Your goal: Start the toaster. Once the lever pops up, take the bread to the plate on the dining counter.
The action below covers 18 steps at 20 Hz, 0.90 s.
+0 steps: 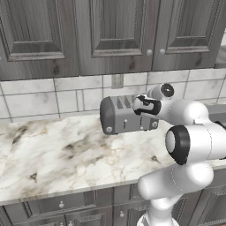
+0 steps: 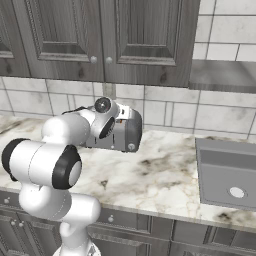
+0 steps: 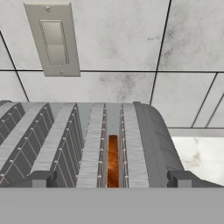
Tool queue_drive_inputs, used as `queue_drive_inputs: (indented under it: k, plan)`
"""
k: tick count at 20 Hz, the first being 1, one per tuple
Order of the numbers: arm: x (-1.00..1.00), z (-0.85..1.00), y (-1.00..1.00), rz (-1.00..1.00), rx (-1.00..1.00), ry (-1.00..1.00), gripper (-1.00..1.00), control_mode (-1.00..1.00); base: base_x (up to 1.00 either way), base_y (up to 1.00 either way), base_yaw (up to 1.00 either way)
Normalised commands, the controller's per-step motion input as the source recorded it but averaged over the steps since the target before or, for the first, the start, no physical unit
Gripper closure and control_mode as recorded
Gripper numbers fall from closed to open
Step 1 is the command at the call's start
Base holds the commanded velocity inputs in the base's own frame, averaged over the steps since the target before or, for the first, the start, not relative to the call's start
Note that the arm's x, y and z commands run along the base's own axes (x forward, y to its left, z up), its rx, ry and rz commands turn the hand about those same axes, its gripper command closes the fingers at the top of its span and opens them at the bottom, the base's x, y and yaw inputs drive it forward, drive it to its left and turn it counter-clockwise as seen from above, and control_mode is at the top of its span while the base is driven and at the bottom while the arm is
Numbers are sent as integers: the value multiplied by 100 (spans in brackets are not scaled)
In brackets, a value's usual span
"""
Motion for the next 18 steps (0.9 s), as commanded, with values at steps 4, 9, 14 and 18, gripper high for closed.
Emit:
queue_drive_inputs:
  k: [4,9,14,18]
  plan:
    - [0,0,0,0,0,0,-100,-100,0,0,0]
    - [0,0,0,0,0,0,-100,-100,0,0,0]
    - [0,0,0,0,0,0,-100,-100,0,0,0]
    - [0,0,0,0,0,0,-100,-100,0,0,0]
